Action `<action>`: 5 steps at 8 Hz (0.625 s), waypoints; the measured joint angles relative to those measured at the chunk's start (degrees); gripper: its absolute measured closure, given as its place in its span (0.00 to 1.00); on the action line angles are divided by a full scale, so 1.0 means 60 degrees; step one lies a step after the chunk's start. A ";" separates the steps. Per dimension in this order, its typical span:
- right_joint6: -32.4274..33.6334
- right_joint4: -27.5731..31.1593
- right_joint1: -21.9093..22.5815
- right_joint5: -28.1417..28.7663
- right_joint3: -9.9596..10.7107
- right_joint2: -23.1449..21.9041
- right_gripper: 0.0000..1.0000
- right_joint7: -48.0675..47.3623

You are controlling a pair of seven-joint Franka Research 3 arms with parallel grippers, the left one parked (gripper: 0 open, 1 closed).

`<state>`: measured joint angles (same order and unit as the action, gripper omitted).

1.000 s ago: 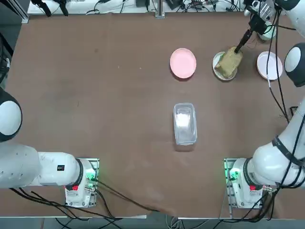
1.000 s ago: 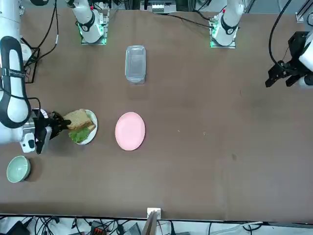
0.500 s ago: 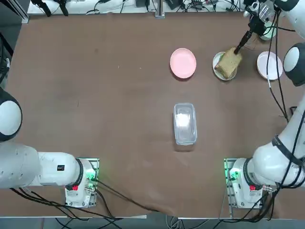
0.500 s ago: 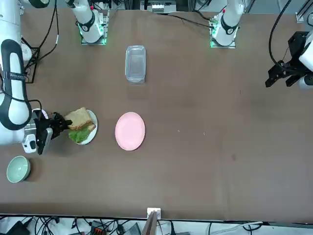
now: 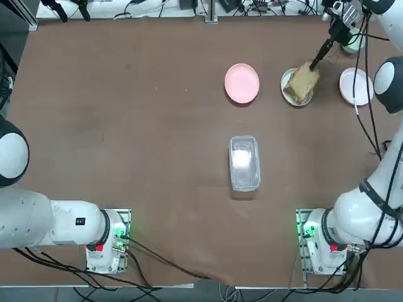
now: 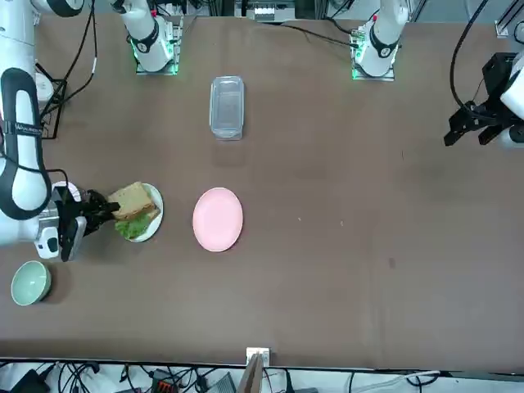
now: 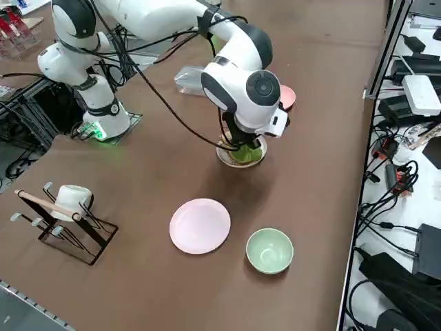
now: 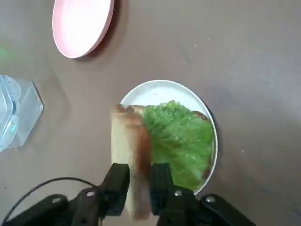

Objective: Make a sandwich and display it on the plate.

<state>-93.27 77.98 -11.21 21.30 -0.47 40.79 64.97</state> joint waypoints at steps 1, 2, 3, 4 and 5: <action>0.0000 -0.0004 0.0000 0.0000 0.0000 0.0000 0.62 0.0000; 0.0000 -0.0018 0.0000 0.0000 0.0000 0.0002 0.51 0.0000; 0.0000 -0.0053 0.0000 0.0000 0.0000 0.0003 0.49 0.0000; 0.0000 -0.0108 0.0000 0.0000 0.0000 0.0009 0.49 0.0000; 0.0001 -0.0189 0.0000 0.0000 0.0000 0.0013 0.48 0.0000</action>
<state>-93.27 76.85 -11.21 21.30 -0.48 40.86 64.97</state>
